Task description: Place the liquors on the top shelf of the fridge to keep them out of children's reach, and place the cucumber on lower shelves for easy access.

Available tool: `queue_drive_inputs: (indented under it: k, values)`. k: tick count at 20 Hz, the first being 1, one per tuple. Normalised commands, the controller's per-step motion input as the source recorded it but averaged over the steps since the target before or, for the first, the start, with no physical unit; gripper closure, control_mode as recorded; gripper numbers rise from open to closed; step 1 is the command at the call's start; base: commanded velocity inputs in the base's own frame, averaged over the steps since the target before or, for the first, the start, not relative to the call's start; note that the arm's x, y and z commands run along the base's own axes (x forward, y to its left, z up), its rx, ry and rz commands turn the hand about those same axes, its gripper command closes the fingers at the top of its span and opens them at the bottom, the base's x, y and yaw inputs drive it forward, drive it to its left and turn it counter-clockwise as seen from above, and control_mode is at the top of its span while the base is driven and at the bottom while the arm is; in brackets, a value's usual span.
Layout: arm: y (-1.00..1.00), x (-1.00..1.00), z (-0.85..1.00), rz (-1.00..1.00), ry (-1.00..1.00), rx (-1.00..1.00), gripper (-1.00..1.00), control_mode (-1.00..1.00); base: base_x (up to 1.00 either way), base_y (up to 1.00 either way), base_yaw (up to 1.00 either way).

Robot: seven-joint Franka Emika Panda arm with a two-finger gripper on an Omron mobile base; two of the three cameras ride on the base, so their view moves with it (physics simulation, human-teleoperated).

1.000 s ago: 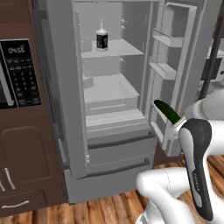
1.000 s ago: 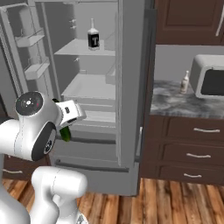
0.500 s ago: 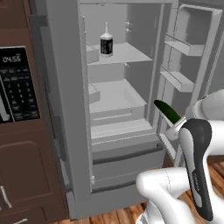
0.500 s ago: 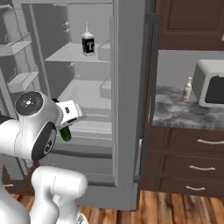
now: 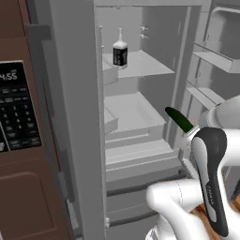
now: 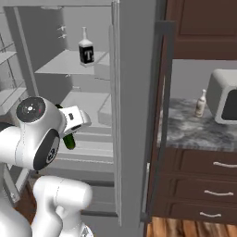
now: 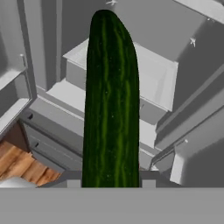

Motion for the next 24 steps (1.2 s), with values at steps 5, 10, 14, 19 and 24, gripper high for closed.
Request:
queue_drive_inputs:
  k: [5,10,14,19,24]
  values:
    - [0.00,0.00,0.00,0.00,0.00,0.00,1.00,1.00,0.50,0.35,-0.04]
    - [0.00,0.00,0.00,0.00,0.00,0.00,1.00,1.00,0.40,0.37,-0.05]
    - [0.00,0.00,0.00,0.00,0.00,0.00,1.00,1.00,0.32,0.37,-0.05]
    - [0.05,0.07,-0.02,-0.01,0.00,0.00,1.00,-1.00,0.25,0.27,-0.04]
    - [0.12,0.37,-0.13,-0.02,0.00,0.00,1.00,-1.00,0.00,0.00,0.00]
